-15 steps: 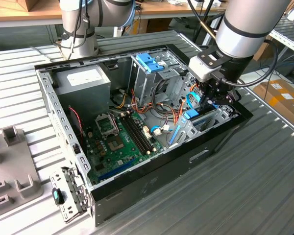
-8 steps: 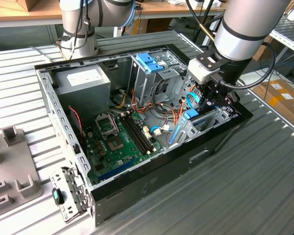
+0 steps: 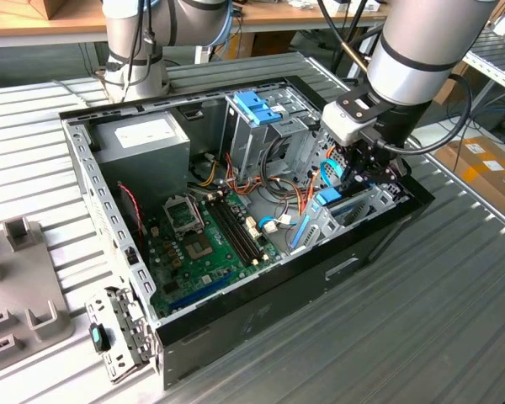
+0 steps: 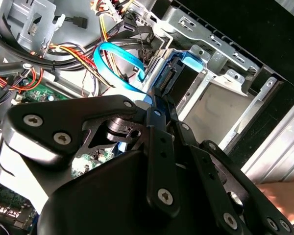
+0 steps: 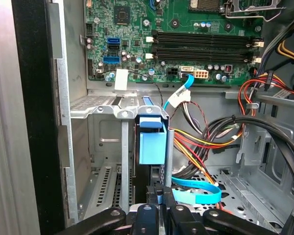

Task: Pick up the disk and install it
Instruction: 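Insert the first disk wire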

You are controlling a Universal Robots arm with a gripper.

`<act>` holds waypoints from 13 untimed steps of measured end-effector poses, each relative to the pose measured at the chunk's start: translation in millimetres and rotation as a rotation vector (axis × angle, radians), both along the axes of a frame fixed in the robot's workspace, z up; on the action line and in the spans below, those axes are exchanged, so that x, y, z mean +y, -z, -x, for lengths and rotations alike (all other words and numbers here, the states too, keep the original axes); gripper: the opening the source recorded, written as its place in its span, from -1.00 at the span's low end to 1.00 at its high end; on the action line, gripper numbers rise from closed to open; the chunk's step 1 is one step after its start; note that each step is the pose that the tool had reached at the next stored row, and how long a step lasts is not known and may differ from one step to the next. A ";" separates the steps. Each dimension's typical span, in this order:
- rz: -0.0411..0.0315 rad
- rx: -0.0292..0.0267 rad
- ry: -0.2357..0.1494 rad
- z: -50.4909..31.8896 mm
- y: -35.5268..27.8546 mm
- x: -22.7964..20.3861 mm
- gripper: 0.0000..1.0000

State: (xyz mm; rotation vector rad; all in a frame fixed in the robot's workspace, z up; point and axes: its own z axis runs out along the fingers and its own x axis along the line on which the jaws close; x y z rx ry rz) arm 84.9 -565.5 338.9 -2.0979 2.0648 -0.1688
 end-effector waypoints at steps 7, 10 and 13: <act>-0.0001 0.0000 0.000 0.0 0.3 0.0 -0.29; 0.0000 0.0000 0.000 0.0 -0.9 0.0 -0.29; -0.0001 -0.0001 0.000 0.0 -8.9 0.0 -0.29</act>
